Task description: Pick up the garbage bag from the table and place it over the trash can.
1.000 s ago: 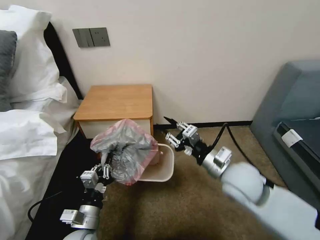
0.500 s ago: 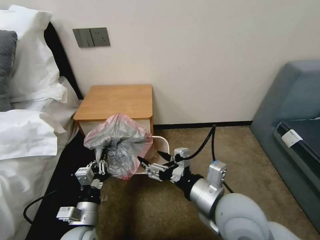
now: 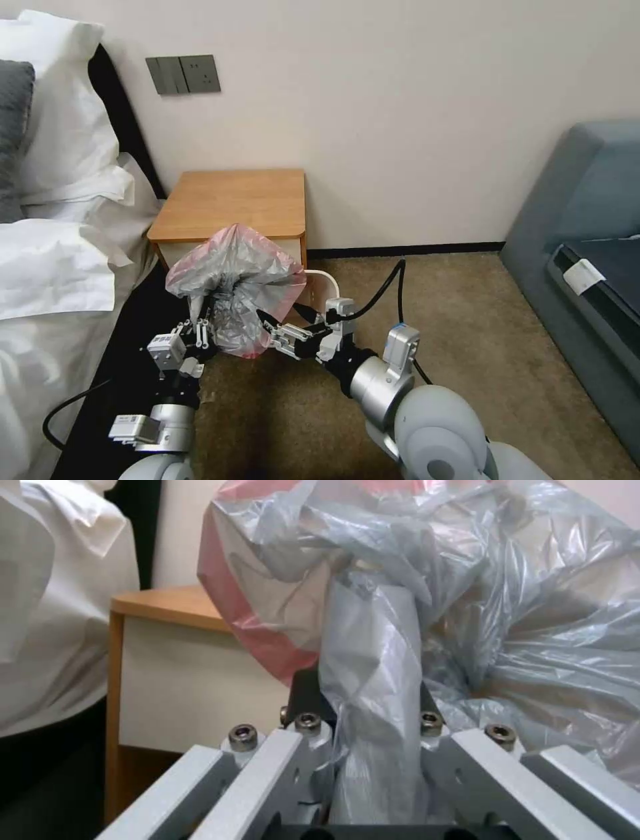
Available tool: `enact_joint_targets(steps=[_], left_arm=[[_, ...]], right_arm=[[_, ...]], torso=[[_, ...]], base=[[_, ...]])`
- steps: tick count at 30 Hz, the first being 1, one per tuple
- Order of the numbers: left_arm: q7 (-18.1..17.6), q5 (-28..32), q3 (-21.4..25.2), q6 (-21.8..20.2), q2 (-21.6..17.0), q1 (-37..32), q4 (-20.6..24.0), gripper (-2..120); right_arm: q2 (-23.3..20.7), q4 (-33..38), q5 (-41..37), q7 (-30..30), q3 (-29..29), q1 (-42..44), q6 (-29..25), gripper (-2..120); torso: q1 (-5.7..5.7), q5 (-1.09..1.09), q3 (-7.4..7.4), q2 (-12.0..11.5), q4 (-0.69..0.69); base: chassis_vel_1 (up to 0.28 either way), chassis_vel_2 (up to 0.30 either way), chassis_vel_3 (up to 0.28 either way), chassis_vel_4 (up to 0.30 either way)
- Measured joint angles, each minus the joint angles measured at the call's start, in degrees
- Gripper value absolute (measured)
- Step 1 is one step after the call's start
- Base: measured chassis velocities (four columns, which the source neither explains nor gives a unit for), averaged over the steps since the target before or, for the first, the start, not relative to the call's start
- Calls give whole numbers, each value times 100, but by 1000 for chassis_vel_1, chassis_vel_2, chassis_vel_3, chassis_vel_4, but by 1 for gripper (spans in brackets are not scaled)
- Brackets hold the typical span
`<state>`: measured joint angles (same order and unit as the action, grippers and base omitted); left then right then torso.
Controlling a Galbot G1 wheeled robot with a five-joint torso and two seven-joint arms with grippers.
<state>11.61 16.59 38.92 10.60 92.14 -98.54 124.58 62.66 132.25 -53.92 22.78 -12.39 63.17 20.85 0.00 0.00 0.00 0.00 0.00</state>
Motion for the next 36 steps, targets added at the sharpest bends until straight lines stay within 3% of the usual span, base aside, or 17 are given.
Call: enact_joint_targets(steps=[8, 17, 25, 36], left_arm=[[0, 8, 28, 9, 0, 4, -13, 9], [-1, 13, 23, 4, -1, 20, -6, 9], [-51, 81, 47, -37, 0, 23, 29, 9], [-286, 484, 70, -293, -1, 107, 187, 9]], right_arm=[[38, -186, 252, -177, -1, -59, -103, 25], [72, -238, 441, -293, -77, -77, -159, 0], [-5, -143, 683, -317, 8, -14, -217, 0], [-365, 378, 1114, -473, 151, 750, -221, 0]], torso=[[0, 0, 0, 0, 0], [0, 0, 0, 0, 0], [0, 0, 0, 0, 0], [0, 1, 0, 0, -1]], base=[[0, 0, 0, 0], [0, 0, 0, 0], [0, 0, 0, 0], [0, 0, 0, 0]])
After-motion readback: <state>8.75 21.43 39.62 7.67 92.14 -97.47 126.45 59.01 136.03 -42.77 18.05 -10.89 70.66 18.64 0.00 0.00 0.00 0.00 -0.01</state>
